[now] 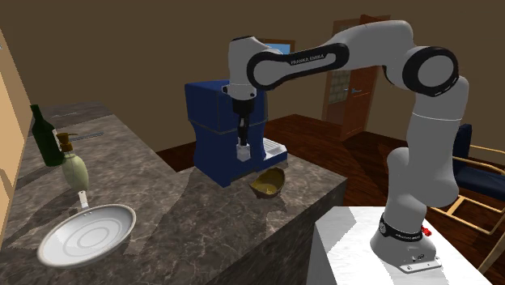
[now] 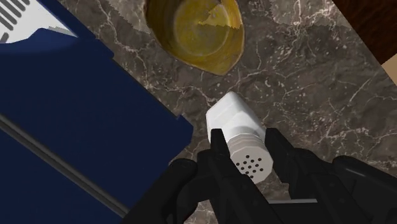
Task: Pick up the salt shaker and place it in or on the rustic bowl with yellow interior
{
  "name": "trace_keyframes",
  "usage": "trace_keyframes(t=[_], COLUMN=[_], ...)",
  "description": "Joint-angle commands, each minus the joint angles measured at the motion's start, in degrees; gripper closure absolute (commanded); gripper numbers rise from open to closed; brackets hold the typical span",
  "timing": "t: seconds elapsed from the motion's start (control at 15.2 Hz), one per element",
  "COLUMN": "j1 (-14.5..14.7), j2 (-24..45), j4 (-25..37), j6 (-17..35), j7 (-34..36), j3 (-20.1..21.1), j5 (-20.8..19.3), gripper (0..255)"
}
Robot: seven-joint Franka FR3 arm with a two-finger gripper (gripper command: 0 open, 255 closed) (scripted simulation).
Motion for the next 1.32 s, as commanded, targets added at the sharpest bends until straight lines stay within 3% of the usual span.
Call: trace_keyframes(t=[0.0, 0.4, 1.25], j1=[-0.73, -2.94, -3.11], j2=[-3.83, -15.02, -14.51], j4=[-3.68, -12.91, -22.41], j6=[-0.01, -1.43, 8.54], j7=[-1.43, -5.88, -4.96], j3=[-0.71, -3.22, -3.56], j5=[-0.27, -1.69, -2.09], gripper=[255, 255, 255])
